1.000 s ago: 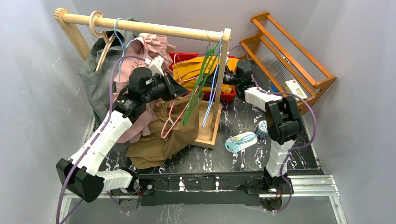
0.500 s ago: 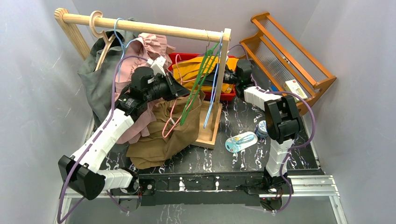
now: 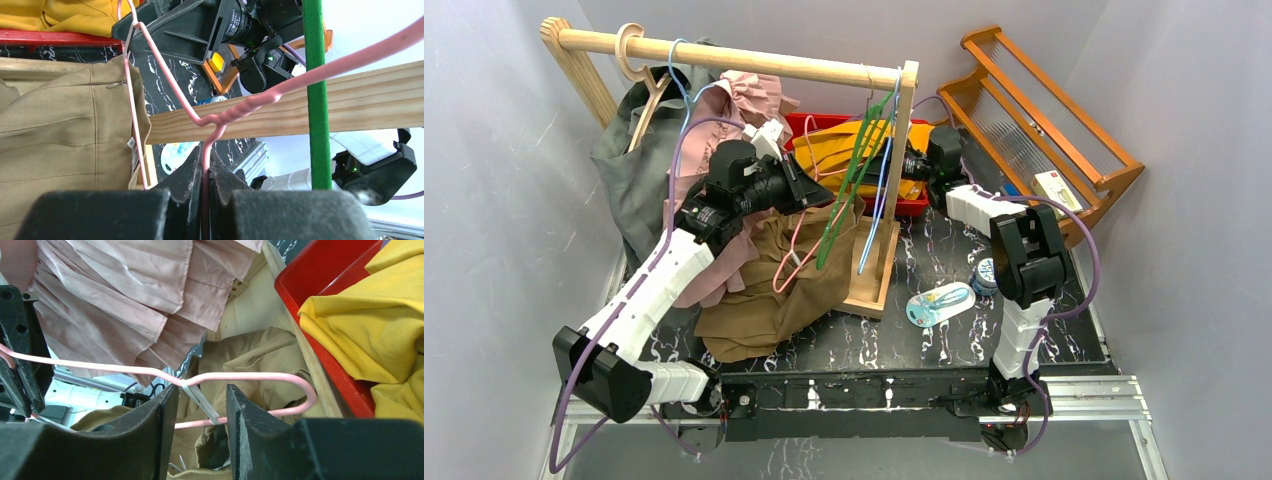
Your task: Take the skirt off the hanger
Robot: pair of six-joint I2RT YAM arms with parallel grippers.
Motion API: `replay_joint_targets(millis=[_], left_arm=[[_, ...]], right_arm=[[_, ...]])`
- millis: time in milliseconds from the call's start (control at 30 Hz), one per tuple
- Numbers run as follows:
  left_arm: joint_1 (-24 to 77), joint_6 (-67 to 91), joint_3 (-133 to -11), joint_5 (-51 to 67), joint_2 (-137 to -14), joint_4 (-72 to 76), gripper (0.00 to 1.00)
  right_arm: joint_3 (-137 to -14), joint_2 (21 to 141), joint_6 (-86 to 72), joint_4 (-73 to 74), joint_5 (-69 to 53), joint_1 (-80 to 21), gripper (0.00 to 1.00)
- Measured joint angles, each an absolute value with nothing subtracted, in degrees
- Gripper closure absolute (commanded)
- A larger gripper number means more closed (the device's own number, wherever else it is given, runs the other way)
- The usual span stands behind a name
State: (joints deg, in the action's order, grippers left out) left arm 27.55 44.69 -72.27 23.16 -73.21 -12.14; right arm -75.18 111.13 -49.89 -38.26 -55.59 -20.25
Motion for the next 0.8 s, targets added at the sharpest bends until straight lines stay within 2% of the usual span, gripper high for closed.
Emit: replay_joint_targets(millis=[167, 267, 333, 667, 800], left_arm=[[27.5, 44.5, -72.4, 23.1, -73.2, -12.5, 1.00], [27.5, 44.5, -72.4, 23.1, -73.2, -12.5, 1.00], [27.5, 44.5, -72.4, 23.1, -73.2, -12.5, 1.00], [27.5, 44.6, -72.4, 23.2, -73.2, -12.5, 1.00], [27.5, 44.6, -72.4, 23.2, -73.2, -12.5, 1.00]], right_arm=[[-74.0, 110.5, -49.1, -37.2, -55.5, -19.1, 0.51], [-73.9, 110.5, -49.1, -37.3, -55.5, -18.6, 0.64], [-73.9, 110.5, -49.1, -37.5, -55.5, -18.4, 0.67], [-73.9, 110.5, -51.5, -39.6, -55.8, -18.9, 0.60], [-73.9, 110.5, -51.8, -39.8, -55.9, -19.3, 0.76]])
